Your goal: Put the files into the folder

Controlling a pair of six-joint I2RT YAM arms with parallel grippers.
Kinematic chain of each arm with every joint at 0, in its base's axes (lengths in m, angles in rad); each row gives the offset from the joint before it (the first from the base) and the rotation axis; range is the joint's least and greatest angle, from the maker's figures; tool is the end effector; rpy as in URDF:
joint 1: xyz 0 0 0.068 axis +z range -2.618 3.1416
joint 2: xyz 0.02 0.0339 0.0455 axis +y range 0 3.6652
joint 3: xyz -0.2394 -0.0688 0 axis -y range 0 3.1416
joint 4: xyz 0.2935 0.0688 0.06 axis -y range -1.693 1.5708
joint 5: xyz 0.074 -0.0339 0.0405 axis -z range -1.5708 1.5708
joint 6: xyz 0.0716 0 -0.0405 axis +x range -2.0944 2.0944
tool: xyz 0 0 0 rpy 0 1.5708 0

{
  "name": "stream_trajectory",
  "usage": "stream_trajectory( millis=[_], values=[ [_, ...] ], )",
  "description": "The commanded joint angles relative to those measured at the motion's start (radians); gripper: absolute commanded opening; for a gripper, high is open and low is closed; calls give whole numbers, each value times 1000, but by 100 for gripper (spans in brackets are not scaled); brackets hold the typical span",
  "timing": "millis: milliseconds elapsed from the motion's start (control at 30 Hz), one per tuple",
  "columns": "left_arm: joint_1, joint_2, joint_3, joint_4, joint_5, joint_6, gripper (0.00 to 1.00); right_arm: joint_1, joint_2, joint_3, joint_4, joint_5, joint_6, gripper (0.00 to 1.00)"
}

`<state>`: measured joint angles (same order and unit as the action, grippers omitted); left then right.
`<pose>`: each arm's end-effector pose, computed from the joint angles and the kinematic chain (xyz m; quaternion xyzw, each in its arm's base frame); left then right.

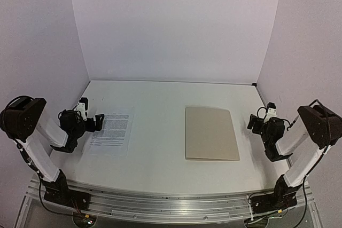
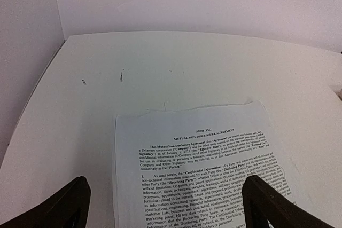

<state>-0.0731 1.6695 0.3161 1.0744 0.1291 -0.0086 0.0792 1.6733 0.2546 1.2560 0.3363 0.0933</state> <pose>0.3034 -0.0315 0.0382 0.0645 0.7952 -0.0760 0.5981 0.2890 -0.0008 0.0477 0.1136 0.7507 -0.0721 0.6468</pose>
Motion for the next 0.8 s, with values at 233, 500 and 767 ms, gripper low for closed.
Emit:
stream_trajectory(
  millis=[233,500,767],
  values=[
    [-1,-12,11,49,0,-4,100,-2,-23,19,28,-3,-7,98],
    [-40,-99,293,-488,330,192,100,-2,-89,73,-104,-25,-17,98],
    [-456,-102,582,-877,212,434,89,-6,-335,388,-842,-35,188,98]
  ],
)
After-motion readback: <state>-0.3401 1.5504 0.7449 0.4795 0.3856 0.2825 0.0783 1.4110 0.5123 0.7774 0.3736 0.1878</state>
